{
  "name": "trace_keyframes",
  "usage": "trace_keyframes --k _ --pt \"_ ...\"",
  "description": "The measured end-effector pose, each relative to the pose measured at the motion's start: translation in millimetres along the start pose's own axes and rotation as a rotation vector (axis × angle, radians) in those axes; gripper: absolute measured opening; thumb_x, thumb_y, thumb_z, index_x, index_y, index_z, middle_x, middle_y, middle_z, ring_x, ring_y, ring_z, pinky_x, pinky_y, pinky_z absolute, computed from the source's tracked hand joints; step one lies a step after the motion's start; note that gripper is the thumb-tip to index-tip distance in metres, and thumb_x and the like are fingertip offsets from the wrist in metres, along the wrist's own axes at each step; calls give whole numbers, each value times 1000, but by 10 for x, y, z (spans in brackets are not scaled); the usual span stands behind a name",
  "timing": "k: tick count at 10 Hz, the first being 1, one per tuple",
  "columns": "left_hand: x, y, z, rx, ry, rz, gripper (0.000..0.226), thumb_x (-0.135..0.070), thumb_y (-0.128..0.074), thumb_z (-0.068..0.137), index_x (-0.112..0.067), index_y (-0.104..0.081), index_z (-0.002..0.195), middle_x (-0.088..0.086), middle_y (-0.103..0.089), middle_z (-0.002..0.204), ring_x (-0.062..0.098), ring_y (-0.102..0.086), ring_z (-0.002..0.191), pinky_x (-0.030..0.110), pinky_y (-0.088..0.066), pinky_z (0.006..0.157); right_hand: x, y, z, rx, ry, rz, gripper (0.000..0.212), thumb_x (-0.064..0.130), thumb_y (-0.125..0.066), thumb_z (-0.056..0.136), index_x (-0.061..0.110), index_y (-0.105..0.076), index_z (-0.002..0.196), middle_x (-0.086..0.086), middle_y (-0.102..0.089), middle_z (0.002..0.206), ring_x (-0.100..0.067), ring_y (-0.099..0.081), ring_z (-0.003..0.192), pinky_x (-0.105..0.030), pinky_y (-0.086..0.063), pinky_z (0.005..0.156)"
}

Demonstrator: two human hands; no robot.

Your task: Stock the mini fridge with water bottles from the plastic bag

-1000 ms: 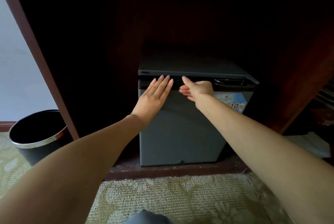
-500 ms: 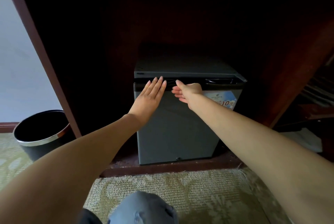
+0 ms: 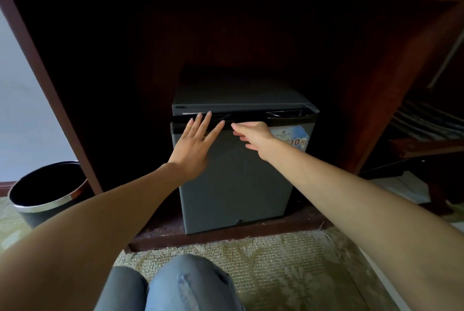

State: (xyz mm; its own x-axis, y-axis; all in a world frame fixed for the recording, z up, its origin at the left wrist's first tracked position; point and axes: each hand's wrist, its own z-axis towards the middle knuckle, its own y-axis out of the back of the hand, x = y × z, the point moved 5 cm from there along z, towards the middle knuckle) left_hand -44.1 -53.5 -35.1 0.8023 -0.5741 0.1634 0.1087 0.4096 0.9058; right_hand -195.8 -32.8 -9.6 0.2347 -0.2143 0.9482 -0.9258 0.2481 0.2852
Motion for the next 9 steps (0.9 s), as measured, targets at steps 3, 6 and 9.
trace_keyframes --k 3,6,9 --pt "-303 269 185 -11 0 -141 83 -2 -46 88 -20 4 152 10 7 159 23 6 147 34 2 119 18 468 -157 -37 1 73 30 27 -62 92 15 -62 120 -6 -64 123 -21 -55 119 -34 -43 100" --pt "-586 484 104 -26 27 -196 81 7 -45 87 -19 -7 152 8 0 160 20 4 148 28 3 118 79 693 -344 52 31 141 31 25 -60 93 13 -62 122 -4 -67 118 -19 -59 113 -31 -44 95" --pt "-555 694 722 -348 224 -626 47 -9 -51 91 -18 -46 136 -1 -49 133 16 -50 118 27 -47 88 267 789 -47 123 145 239 22 28 -57 95 15 -66 111 -1 -71 107 -16 -65 105 -34 -49 96"
